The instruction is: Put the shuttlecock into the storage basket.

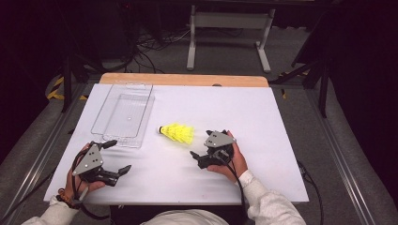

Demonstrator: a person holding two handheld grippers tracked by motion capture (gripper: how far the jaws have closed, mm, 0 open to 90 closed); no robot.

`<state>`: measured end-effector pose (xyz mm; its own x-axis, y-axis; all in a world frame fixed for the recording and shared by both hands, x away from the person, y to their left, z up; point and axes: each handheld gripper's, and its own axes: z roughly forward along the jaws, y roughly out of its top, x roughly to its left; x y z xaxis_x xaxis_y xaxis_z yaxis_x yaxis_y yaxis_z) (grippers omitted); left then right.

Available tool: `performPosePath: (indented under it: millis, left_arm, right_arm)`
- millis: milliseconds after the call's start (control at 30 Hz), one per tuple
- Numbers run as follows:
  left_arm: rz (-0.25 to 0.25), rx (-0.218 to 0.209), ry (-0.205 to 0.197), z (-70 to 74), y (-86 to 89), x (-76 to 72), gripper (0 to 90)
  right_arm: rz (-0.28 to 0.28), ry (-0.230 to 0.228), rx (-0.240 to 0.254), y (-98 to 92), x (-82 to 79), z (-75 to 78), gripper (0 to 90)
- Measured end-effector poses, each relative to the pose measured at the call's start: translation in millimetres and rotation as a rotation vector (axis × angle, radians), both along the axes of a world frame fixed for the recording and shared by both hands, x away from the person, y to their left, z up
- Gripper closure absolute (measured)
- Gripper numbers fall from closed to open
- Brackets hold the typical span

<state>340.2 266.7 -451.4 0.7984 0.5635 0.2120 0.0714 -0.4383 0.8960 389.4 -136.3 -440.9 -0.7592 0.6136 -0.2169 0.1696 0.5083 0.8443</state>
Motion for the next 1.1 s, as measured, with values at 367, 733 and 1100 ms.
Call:
performPosePath:
  millis: [367, 733, 1100]
  left_arm:
    - [-0.003, 0.008, -0.007, 0.5, -2.4, 1.3, 3.9]
    - [-0.012, 0.013, -0.003, -0.8, -6.2, 3.3, 3.9]
    - [-0.013, 0.015, -0.001, -1.0, -6.3, 3.3, 4.0]
  right_arm:
    - [0.006, 0.032, -0.015, 3.8, 0.8, -2.6, 8.3]
    - [0.022, 0.087, -0.034, 14.1, 7.3, -8.7, 8.4]
    - [0.058, 0.16, -0.072, 43.1, 21.4, -14.7, 10.9]
